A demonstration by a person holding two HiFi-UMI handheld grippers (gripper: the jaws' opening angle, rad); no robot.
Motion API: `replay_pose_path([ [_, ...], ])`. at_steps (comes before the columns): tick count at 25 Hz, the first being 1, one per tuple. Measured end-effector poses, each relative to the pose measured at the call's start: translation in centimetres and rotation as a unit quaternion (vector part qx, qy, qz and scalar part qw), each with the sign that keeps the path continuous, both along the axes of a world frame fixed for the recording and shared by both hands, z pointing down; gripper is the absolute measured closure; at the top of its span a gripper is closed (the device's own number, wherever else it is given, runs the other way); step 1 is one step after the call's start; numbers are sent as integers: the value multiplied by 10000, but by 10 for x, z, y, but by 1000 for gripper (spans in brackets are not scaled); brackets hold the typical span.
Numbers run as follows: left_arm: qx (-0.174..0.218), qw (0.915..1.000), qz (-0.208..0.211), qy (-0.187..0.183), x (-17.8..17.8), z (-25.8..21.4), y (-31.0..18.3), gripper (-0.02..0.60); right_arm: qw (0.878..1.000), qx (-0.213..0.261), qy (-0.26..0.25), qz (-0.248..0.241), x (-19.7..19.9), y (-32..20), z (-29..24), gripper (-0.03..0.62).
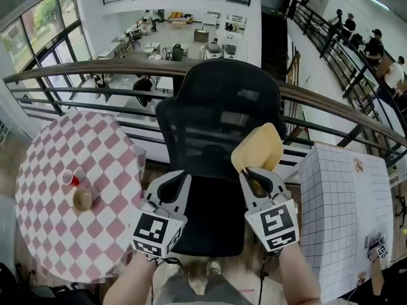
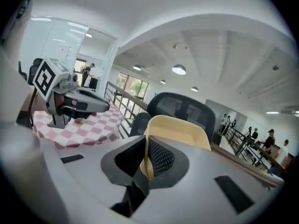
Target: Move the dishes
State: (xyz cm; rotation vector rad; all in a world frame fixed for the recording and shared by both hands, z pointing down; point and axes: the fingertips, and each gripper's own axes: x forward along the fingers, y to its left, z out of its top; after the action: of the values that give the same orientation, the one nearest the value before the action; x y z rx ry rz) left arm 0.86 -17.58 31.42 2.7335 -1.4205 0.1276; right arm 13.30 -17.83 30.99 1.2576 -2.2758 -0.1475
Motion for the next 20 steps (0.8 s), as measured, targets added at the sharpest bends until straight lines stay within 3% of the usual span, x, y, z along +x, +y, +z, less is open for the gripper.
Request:
replay_pose_path([
  [7, 663, 9975, -190, 124, -6, -95, 29, 568, 9936, 847, -730, -151, -8, 27, -116, 562],
  [12, 1147, 9932, -196, 75, -12, -148, 49, 568, 9789, 1487, -1398, -114, 0, 51, -172, 562],
  [16, 1322, 9909, -236, 66, -17, -163, 73, 568, 9736, 1668, -1551, -140, 3, 78, -190, 562],
  [20, 1362, 9904, -228, 51, -18, -161, 97, 568, 9746, 1555, -1587, -295, -4, 108, -188, 562],
])
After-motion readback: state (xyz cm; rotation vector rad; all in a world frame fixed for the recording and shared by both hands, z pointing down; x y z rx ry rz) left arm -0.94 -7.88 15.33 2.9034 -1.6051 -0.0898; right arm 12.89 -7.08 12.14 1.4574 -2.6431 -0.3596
